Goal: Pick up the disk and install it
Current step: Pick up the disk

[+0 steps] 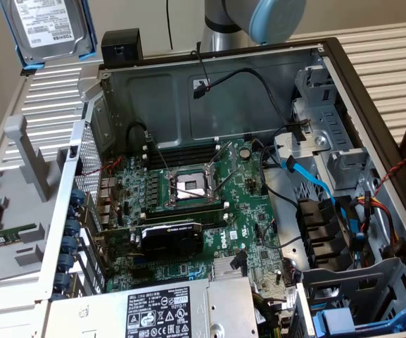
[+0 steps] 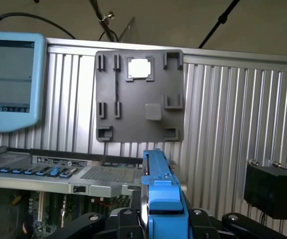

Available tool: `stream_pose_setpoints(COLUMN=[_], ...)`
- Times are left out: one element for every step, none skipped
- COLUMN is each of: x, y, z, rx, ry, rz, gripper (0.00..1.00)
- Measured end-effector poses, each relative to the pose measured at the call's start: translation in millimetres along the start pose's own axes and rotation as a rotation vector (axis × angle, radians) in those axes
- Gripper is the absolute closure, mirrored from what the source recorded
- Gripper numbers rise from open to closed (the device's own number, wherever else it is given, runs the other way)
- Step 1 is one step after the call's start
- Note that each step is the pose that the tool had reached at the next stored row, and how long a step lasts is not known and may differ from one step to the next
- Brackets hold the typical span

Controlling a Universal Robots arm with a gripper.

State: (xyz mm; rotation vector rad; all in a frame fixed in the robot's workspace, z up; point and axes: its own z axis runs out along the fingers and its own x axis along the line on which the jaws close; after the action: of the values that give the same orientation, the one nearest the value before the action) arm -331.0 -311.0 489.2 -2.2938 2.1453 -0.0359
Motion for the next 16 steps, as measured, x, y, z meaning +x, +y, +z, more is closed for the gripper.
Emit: stream_pose_setpoints(x=[2.3, 4.8, 8.1, 11.3, 14.6, 18.4, 22.0, 25.7, 29.4, 32.7, 36.3, 39.5, 42.3, 44.9, 47.3, 49.7], y=[-2.8, -4.9, -6.9, -8.6, -10.1, -11.7, -13.4, -15.1, -16.9, -18.4, -20.3, -22.2, -24.5, -26.8, -29.5, -32.5], z=[-0.1, -0.2, -0.3, -0.3, -0.4, -0.4, -0.4, -0.3, -0.3, -0.2, -0.2, -0.1, 0.0, 0.0, 0.1, 0.1], rx=[-0.0003, -0.0009, -0.0013, -0.0017, -0.002, -0.0021, -0.0023, -0.0024, -0.0025, -0.0027, -0.003, -0.0032, -0.0037, -0.0042, -0.0049, -0.0057], ry=[0.0, -0.0001, -0.0001, -0.0002, -0.0002, -0.0001, -0.0002, -0.0002, -0.0003, -0.0004, -0.0005, -0.0007, -0.0008, -0.001, -0.0011, -0.0012], rz=[0.0, 0.0, 0.0, 0.0, 0.0, 0.0, 0.0, 0.0, 0.0, 0.0, 0.0, 0.0, 0.0, 0.0, 0.0, 0.0], gripper=[0.63, 0.63, 0.63, 0.63, 0.63, 0.63, 0.63, 0.63, 0.63, 0.63, 0.63, 0.63, 0.63, 0.63, 0.63, 0.63])
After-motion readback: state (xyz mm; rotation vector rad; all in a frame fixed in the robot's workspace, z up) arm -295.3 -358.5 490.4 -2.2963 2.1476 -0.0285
